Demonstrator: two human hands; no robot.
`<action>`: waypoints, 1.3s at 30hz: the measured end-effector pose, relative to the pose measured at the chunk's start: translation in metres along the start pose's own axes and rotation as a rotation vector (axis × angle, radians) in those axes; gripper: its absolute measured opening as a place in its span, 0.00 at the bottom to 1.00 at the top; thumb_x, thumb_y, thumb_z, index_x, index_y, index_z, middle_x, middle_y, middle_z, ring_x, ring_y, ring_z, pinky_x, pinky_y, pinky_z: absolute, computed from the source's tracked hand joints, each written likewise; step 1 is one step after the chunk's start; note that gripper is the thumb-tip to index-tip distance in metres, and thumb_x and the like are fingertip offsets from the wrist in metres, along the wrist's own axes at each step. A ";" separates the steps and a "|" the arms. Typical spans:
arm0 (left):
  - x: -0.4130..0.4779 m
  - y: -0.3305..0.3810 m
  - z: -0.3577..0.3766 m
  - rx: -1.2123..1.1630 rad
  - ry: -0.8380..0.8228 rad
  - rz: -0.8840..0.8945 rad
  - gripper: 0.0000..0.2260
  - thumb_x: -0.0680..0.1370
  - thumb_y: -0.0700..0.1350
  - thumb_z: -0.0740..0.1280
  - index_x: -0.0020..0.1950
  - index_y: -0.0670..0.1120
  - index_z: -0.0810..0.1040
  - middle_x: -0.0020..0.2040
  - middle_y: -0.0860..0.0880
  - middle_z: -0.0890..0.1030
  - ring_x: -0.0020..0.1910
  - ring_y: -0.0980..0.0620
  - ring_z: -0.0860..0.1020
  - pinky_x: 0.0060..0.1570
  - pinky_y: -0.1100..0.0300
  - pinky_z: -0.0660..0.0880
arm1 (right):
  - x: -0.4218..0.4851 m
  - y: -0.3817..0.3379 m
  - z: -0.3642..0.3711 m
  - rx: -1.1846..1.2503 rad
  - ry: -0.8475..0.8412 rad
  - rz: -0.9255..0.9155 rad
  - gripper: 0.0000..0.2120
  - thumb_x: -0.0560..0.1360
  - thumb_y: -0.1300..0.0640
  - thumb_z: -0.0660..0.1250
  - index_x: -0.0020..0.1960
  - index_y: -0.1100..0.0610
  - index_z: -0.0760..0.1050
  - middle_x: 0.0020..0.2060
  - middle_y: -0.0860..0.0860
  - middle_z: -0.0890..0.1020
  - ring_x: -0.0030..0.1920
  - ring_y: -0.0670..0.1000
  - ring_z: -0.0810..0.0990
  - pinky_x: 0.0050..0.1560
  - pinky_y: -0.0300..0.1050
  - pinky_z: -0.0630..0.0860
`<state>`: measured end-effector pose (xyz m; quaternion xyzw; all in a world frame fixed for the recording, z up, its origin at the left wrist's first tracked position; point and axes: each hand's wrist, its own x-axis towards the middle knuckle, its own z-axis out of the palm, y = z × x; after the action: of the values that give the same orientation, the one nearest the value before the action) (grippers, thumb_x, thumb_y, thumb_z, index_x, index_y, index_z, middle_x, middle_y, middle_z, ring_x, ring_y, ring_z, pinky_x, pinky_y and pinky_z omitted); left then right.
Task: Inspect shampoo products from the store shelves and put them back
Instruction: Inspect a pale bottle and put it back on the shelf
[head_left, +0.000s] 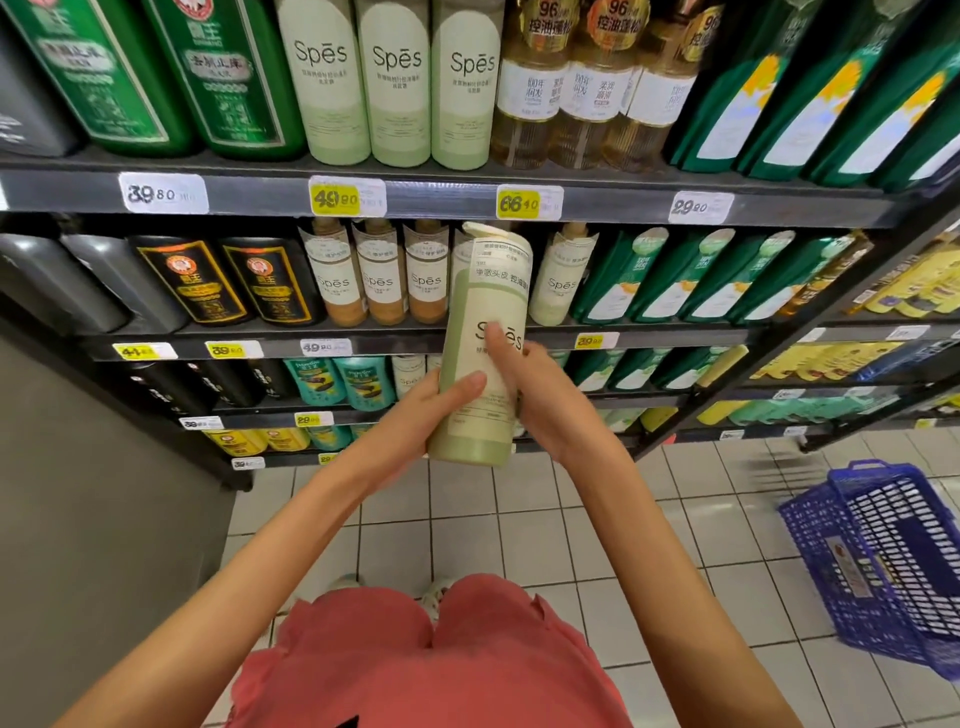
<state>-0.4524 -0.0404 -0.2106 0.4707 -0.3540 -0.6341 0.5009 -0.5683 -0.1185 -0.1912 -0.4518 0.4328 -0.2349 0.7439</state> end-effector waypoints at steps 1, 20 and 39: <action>0.003 -0.002 -0.004 -0.013 0.001 -0.011 0.19 0.73 0.51 0.64 0.63 0.51 0.71 0.56 0.50 0.82 0.56 0.52 0.80 0.50 0.59 0.79 | 0.000 0.006 -0.001 -0.002 -0.047 0.003 0.24 0.79 0.48 0.60 0.68 0.63 0.68 0.59 0.58 0.80 0.56 0.53 0.81 0.55 0.47 0.79; 0.041 -0.012 -0.038 0.683 0.108 0.422 0.31 0.72 0.41 0.68 0.65 0.69 0.60 0.62 0.70 0.70 0.65 0.65 0.68 0.59 0.73 0.66 | 0.005 0.036 -0.021 -0.161 -0.028 -0.480 0.32 0.70 0.67 0.71 0.70 0.60 0.63 0.63 0.54 0.75 0.63 0.44 0.74 0.58 0.37 0.74; 0.040 0.015 0.014 0.003 -0.079 -0.553 0.17 0.80 0.56 0.54 0.63 0.50 0.72 0.55 0.49 0.80 0.49 0.53 0.80 0.42 0.55 0.78 | 0.014 0.008 -0.054 -0.429 0.134 0.189 0.28 0.68 0.32 0.65 0.50 0.56 0.79 0.40 0.52 0.85 0.33 0.45 0.83 0.29 0.35 0.77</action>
<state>-0.4631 -0.0828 -0.2020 0.5253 -0.2323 -0.7641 0.2937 -0.6076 -0.1504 -0.2163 -0.5405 0.5616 -0.0963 0.6190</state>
